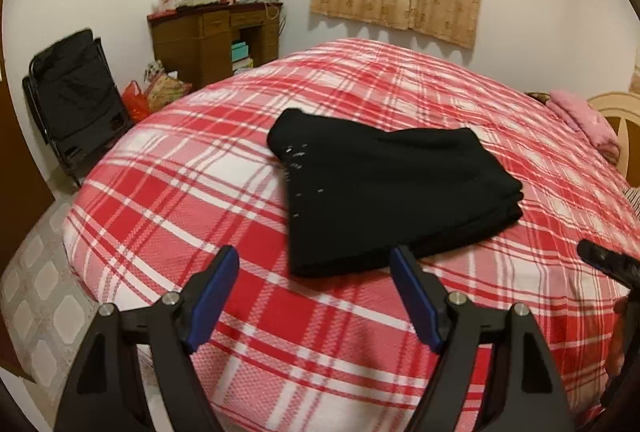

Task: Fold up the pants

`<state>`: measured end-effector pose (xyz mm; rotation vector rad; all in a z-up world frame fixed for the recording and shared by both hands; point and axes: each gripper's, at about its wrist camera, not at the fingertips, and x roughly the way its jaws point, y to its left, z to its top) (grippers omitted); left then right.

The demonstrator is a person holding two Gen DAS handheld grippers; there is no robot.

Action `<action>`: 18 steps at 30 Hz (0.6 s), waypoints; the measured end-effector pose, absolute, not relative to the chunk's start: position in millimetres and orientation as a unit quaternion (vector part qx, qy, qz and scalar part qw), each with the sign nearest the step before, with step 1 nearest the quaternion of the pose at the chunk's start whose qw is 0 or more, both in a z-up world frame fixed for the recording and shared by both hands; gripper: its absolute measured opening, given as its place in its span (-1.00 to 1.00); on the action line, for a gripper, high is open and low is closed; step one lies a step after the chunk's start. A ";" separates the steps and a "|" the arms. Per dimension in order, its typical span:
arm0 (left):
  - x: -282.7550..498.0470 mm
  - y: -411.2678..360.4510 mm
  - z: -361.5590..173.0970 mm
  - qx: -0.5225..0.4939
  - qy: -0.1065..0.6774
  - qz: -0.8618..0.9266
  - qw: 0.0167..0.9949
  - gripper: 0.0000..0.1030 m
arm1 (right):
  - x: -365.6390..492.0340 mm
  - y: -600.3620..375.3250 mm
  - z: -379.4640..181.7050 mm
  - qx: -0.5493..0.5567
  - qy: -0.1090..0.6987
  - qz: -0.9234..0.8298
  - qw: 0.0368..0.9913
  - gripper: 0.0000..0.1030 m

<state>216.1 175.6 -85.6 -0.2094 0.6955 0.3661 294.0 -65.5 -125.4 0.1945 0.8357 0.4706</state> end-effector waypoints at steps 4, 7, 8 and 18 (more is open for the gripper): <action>213.5 165.3 -78.0 -0.085 0.330 0.175 0.924 0.56 | 263.9 -53.5 -98.6 0.050 0.359 0.227 0.904 0.23; 209.1 162.9 -71.6 -0.088 0.321 0.173 0.927 0.56 | 245.2 -48.1 -73.9 0.034 0.315 0.239 0.918 0.24; 208.1 162.0 -69.4 -0.088 0.319 0.172 0.928 0.56 | 241.9 -45.5 -69.1 0.030 0.308 0.242 0.920 0.24; 203.8 153.4 -61.0 -0.079 0.304 0.169 0.934 0.57 | 228.7 -34.1 -59.3 0.015 0.296 0.254 0.921 0.26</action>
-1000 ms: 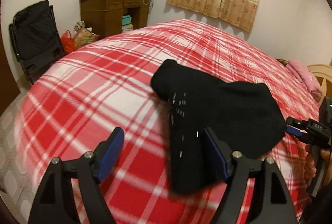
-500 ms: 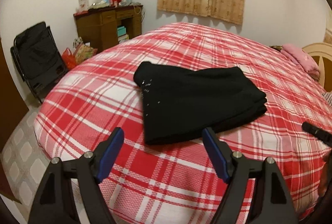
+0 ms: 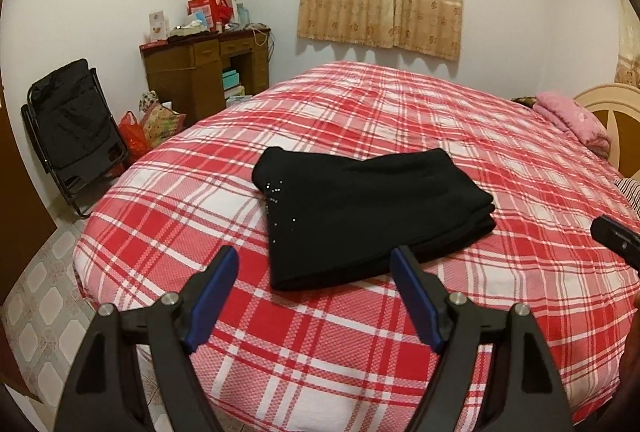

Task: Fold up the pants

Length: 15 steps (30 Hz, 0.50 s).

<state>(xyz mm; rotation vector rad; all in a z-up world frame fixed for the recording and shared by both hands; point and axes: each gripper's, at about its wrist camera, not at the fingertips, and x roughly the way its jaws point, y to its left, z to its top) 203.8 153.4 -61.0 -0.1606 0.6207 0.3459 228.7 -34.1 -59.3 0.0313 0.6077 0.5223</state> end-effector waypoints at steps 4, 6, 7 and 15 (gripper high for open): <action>203.5 153.3 -61.2 -0.079 0.303 0.168 0.935 0.57 | 226.5 -34.4 -57.0 0.017 0.292 0.257 0.921 0.26; 203.7 153.3 -61.2 -0.079 0.304 0.169 0.934 0.57 | 225.6 -34.2 -56.8 0.018 0.292 0.258 0.921 0.26; 203.4 152.9 -61.2 -0.079 0.303 0.169 0.935 0.57 | 225.8 -33.9 -57.1 0.017 0.293 0.258 0.921 0.26; 203.0 152.6 -60.5 -0.077 0.302 0.170 0.935 0.57 | 223.5 -32.4 -56.3 0.021 0.296 0.261 0.919 0.26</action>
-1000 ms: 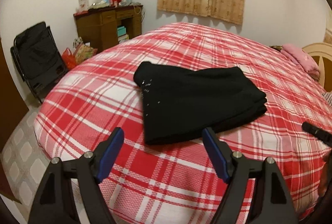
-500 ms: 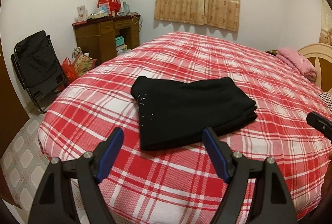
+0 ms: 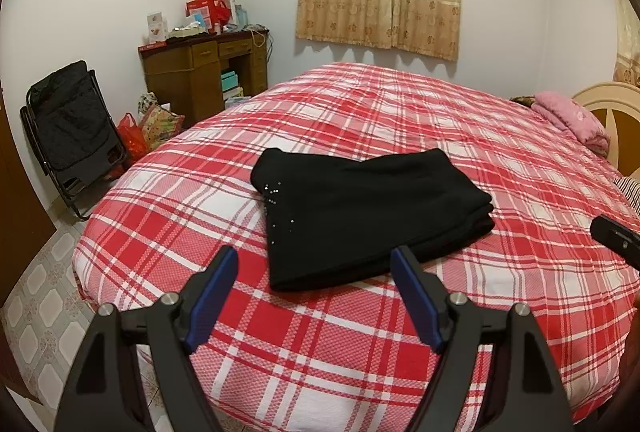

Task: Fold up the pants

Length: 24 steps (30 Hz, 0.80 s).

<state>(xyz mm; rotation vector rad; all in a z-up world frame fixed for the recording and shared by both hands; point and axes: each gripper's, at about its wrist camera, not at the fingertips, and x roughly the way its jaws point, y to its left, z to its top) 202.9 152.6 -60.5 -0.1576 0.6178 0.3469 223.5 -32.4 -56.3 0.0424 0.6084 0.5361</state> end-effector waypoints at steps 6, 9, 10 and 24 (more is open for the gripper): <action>202.7 152.9 -59.1 -0.073 0.300 0.170 0.936 0.57 | 221.9 -31.4 -53.7 0.021 0.292 0.265 0.919 0.27; 202.9 152.4 -58.6 -0.071 0.300 0.171 0.936 0.57 | 221.9 -30.4 -54.4 0.020 0.293 0.267 0.918 0.27; 202.6 152.6 -59.1 -0.072 0.300 0.171 0.936 0.57 | 221.8 -30.3 -54.4 0.020 0.293 0.266 0.918 0.27; 202.7 153.7 -54.0 -0.064 0.293 0.170 0.939 0.57 | 219.9 -27.8 -54.9 0.021 0.292 0.271 0.917 0.27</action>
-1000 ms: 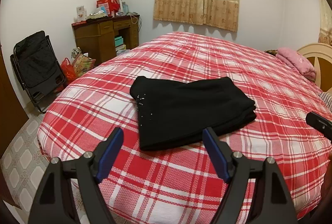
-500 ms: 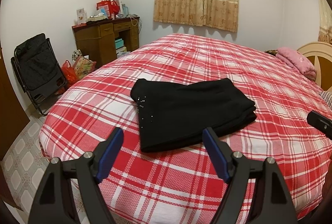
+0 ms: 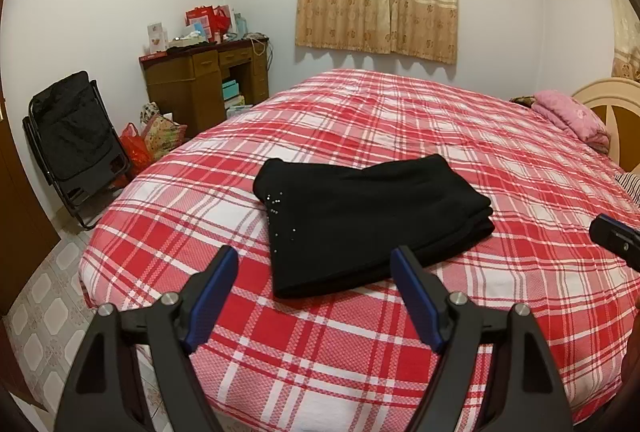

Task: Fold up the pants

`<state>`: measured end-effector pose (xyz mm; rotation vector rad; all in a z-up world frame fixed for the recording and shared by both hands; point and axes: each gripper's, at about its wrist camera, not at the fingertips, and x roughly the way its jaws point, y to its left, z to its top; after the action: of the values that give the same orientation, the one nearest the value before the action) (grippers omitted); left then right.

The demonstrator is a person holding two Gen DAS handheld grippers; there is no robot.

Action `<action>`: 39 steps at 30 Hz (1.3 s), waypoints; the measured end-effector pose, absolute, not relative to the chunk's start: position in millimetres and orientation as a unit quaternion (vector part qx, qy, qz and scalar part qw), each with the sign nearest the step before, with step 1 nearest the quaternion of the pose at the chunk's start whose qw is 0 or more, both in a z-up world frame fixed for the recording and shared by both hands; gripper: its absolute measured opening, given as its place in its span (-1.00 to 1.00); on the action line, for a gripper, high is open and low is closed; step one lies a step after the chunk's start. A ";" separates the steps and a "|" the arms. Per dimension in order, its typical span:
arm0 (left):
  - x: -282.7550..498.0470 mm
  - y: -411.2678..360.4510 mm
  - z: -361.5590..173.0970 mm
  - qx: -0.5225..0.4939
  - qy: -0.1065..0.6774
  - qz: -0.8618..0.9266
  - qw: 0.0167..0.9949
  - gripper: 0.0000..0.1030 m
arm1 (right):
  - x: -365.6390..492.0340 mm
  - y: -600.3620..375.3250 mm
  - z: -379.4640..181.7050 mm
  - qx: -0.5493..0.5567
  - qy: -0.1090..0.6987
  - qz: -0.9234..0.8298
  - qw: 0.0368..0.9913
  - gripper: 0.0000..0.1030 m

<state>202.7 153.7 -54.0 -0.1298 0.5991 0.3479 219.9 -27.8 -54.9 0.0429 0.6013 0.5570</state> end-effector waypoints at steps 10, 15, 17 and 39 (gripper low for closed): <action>203.0 151.8 -54.0 -0.062 0.292 0.168 0.940 0.57 | 219.8 -27.0 -55.0 0.022 0.292 0.273 0.916 0.27; 203.1 151.6 -53.3 -0.061 0.291 0.167 0.940 0.57 | 220.3 -26.4 -55.0 0.022 0.291 0.275 0.916 0.27; 204.0 150.4 -52.2 -0.061 0.290 0.162 0.941 0.62 | 220.2 -25.8 -55.3 0.021 0.291 0.275 0.916 0.27; 204.2 146.2 -50.6 -0.050 0.283 0.163 0.944 1.00 | 216.9 -20.1 -58.5 0.011 0.293 0.282 0.913 0.28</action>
<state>204.2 146.2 -50.6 -0.1018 0.5759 0.3314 216.9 -20.1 -58.5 0.0228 0.6040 0.5815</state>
